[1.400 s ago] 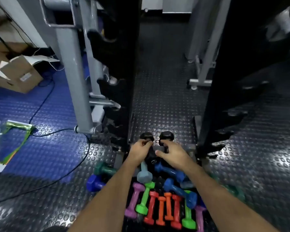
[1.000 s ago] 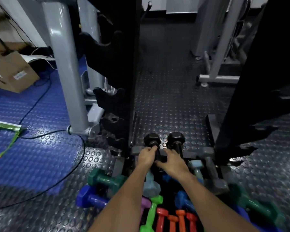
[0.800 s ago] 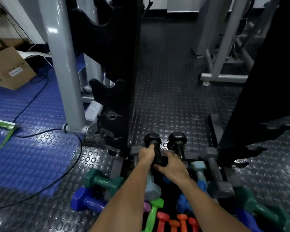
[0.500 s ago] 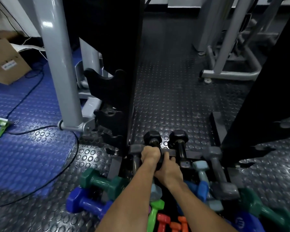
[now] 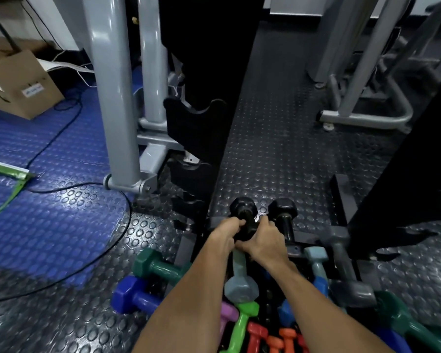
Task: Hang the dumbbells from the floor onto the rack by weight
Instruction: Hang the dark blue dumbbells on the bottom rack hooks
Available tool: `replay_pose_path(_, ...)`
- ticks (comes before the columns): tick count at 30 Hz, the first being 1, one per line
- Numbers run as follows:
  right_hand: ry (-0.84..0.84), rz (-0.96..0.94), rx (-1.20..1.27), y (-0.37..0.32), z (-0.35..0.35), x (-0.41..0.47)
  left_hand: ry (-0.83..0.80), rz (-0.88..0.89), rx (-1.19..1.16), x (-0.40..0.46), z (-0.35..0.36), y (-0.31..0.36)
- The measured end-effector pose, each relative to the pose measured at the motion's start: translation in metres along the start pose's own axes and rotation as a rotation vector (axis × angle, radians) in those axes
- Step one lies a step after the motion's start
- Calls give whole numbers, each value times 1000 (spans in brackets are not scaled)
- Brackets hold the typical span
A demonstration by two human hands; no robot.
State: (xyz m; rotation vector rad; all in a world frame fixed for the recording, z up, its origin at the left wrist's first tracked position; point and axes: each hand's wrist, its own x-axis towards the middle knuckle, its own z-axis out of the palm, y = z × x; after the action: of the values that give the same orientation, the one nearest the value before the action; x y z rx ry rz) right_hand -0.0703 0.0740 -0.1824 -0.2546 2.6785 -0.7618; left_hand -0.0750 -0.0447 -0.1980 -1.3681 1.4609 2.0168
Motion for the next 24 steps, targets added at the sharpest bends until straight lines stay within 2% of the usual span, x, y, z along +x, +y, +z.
replay_pose_path(7,-7,-104,-52,2,-35,11,-140,0,-131,-14,10,6)
replay_pose_path(13,-8,-185,-74,3,-80,-22,-245,60,-256,-52,15,0)
replay_pose_path(17,-139,-278,-197,-15,-109,-53,-220,15,-449,-82,13,-15)
replay_pose_path(21,-265,-353,-285,-27,-110,-84,-178,-61,-618,-110,6,-45)
replay_pose_path(24,-340,-433,-304,-27,-98,-99,-38,-60,-758,-118,-2,-69)
